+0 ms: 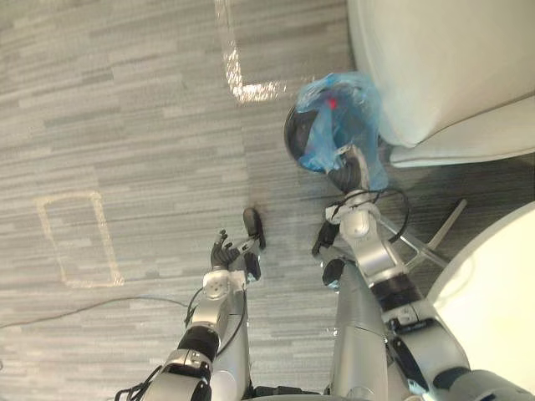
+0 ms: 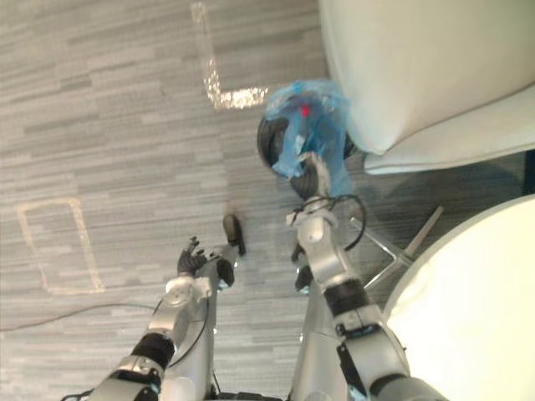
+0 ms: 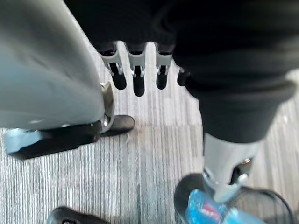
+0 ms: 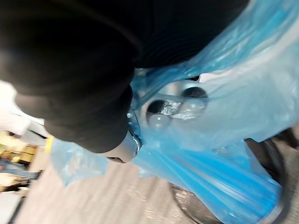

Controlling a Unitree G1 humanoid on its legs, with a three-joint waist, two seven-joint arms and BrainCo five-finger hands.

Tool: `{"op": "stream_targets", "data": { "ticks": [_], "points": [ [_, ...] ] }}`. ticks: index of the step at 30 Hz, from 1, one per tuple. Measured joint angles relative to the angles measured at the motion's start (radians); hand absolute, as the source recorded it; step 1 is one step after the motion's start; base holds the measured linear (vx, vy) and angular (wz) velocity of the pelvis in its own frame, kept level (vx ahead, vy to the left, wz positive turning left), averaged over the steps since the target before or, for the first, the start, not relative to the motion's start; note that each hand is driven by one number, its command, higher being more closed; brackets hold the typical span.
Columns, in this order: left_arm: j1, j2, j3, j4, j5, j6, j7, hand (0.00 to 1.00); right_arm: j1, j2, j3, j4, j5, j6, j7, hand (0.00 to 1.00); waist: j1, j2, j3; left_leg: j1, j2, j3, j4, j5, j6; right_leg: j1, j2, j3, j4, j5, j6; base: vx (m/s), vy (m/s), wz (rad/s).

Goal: Gather rubbish on tea table into small bin, then transfer packed bag to large trash can.

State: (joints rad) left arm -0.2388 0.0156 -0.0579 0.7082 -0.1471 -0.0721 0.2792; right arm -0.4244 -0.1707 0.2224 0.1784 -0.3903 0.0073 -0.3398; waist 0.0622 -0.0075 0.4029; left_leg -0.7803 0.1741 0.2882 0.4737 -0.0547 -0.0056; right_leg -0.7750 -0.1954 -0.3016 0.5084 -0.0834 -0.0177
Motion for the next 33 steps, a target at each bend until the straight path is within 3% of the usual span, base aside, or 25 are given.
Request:
{"op": "stream_targets", "data": {
  "ticks": [7, 11, 15, 21, 24, 26, 27, 28, 31, 33],
  "points": [
    [0.058, 0.008, -0.010, 0.042, 0.051, 0.020, -0.013, 0.00, 0.176, 0.013, 0.031, -0.126, 0.000, -0.028, 0.050, 1.00, -0.009, -0.026, -0.060, 0.195, -0.007, 0.008, -0.079, -0.005, -0.009, 0.201, 0.023, -0.005, -0.101, 0.007, 0.017, 0.07, -0.025, -0.06],
    [0.112, 0.012, -0.020, 0.075, 0.088, 0.034, -0.030, 0.00, 0.256, 0.027, 0.050, -0.166, 0.005, -0.054, 0.076, 1.00, -0.013, -0.038, -0.133, 0.301, -0.021, 0.017, -0.164, 0.003, -0.025, 0.301, 0.039, -0.002, -0.187, 0.019, 0.034, 0.09, -0.011, -0.08],
    [0.153, 0.034, -0.066, 0.131, 0.112, 0.037, -0.048, 0.00, 0.301, 0.031, 0.057, -0.155, 0.020, -0.074, 0.118, 1.00, -0.027, -0.045, -0.202, 0.402, -0.048, 0.023, -0.289, 0.046, -0.034, 0.401, 0.065, 0.011, -0.329, 0.086, 0.042, 0.10, 0.009, -0.10],
    [0.160, 0.075, -0.067, 0.148, 0.126, 0.038, -0.047, 0.00, 0.299, 0.003, 0.057, -0.081, 0.042, -0.083, 0.177, 1.00, -0.037, -0.045, -0.217, 0.503, -0.073, 0.012, -0.335, 0.051, -0.033, 0.536, 0.085, 0.034, -0.474, 0.149, 0.061, 0.09, 0.035, -0.13],
    [0.177, 0.099, -0.077, 0.108, 0.126, 0.043, -0.047, 0.00, 0.312, -0.001, 0.059, -0.082, 0.049, -0.088, 0.203, 1.00, -0.046, -0.044, -0.261, 0.543, -0.084, 0.006, -0.368, 0.055, -0.035, 0.576, 0.086, 0.044, -0.518, 0.172, 0.065, 0.03, 0.038, -0.08],
    [0.227, 0.110, -0.102, -0.069, 0.127, 0.058, -0.046, 0.00, 0.313, -0.010, 0.062, -0.085, 0.069, -0.093, 0.213, 1.00, -0.048, -0.045, -0.269, 0.567, -0.091, 0.006, -0.381, 0.055, -0.034, 0.598, 0.083, 0.048, -0.531, 0.176, 0.067, -0.01, 0.036, -0.07],
    [0.268, 0.121, -0.121, -0.150, 0.127, 0.041, -0.047, 0.00, 0.315, -0.018, 0.068, -0.086, 0.080, -0.095, 0.216, 1.00, -0.044, -0.045, -0.279, 0.579, -0.097, 0.003, -0.396, 0.057, -0.032, 0.602, 0.081, 0.051, -0.532, 0.176, 0.068, -0.02, 0.047, -0.04],
    [0.286, 0.119, -0.130, -0.143, 0.107, -0.072, -0.075, 0.00, 0.323, -0.029, 0.068, -0.089, 0.080, -0.111, 0.215, 1.00, -0.044, -0.039, -0.295, 0.591, -0.105, 0.000, -0.409, 0.064, -0.029, 0.608, 0.077, 0.054, -0.534, 0.178, 0.070, -0.01, 0.054, -0.09],
    [0.312, 0.095, -0.126, -0.122, 0.182, 0.011, -0.089, 0.00, 0.338, -0.027, 0.061, -0.110, 0.098, -0.119, 0.234, 1.00, -0.045, -0.035, -0.304, 0.632, -0.116, -0.004, -0.441, 0.068, -0.027, 0.636, 0.071, 0.066, -0.549, 0.184, 0.077, -0.01, 0.042, -0.10],
    [0.325, 0.095, -0.141, -0.104, 0.182, 0.013, -0.100, 0.00, 0.346, -0.031, 0.060, -0.149, 0.118, -0.123, 0.247, 1.00, -0.047, -0.033, -0.307, 0.646, -0.125, -0.016, -0.461, 0.070, -0.031, 0.639, 0.069, 0.073, -0.550, 0.186, 0.080, -0.01, 0.034, -0.07]
  ]
}}
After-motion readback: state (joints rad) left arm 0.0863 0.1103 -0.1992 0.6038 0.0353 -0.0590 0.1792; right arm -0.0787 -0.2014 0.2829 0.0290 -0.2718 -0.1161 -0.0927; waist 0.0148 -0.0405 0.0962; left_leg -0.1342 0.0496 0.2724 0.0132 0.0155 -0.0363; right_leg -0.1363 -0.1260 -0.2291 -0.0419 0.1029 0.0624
